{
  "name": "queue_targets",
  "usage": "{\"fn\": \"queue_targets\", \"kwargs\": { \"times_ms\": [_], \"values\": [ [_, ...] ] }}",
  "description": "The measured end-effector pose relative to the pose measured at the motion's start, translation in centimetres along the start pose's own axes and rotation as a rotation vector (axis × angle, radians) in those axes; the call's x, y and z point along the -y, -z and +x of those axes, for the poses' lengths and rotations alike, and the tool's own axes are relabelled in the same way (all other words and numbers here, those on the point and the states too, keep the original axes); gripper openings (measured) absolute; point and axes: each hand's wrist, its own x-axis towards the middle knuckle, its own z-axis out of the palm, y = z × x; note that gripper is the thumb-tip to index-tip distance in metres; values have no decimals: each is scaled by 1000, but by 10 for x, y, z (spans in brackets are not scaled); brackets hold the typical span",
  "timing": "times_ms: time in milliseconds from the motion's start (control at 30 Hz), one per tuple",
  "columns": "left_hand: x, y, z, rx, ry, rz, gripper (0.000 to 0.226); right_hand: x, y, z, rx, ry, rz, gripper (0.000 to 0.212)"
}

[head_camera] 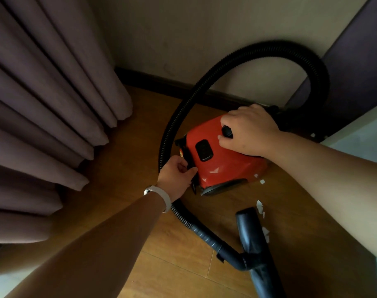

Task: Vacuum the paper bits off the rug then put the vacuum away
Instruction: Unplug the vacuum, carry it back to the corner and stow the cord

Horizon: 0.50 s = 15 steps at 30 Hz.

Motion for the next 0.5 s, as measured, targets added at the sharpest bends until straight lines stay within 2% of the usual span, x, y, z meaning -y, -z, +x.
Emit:
{"fn": "queue_targets", "kwargs": {
  "times_ms": [300,367,500],
  "values": [
    [-14,-18,3,-186,35,-125,6,-3,-1,-2,-4,-44,9,33],
    [-15,-18,4,-175,13,-144,6,-4,-2,-4,4,-44,20,33],
    [-6,-7,12,-99,-17,16,7,-5,1,-5,23,-37,41,32]
  ]
}}
